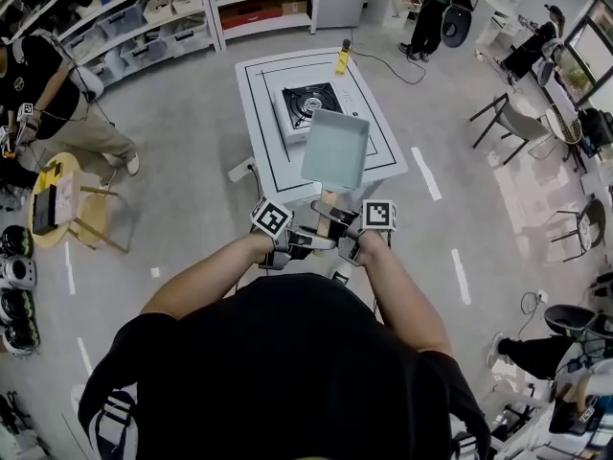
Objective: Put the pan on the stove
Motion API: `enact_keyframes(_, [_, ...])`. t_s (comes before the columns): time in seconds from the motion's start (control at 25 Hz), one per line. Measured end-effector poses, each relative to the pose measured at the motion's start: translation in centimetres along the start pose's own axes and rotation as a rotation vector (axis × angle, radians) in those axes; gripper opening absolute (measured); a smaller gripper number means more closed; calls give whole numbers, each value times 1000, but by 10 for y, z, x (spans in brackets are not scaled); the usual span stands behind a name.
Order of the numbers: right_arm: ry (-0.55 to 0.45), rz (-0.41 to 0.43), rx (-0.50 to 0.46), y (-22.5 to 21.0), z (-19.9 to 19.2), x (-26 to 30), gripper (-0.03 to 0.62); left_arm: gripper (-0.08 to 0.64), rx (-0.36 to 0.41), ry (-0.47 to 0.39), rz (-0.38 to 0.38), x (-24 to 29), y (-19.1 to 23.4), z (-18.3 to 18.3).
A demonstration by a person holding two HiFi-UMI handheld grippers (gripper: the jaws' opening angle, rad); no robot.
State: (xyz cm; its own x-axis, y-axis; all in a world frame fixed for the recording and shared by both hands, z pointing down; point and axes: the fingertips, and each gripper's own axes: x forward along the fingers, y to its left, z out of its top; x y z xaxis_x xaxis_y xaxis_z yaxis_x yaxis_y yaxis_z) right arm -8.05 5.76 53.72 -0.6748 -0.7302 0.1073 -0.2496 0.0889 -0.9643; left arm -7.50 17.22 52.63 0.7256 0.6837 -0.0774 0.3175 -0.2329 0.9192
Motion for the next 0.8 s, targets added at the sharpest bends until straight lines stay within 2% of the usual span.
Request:
enact_keyframes(0.16, [20,4,-1,-12,4,-3,147,120,15,-12,29,3,12,5])
enact_keyframes(0.48, [66,14,19,-25,29,-19,149,121,-50,-62,19,27,28,28])
enact_keyframes(0.6, [88,13,18,-30,35,-27,149,121,-18,-57,50,36,35,36])
enact_keyframes(0.8, [120,8,15,-42,48,-36,147,121,-22,-77,75,46,50,47])
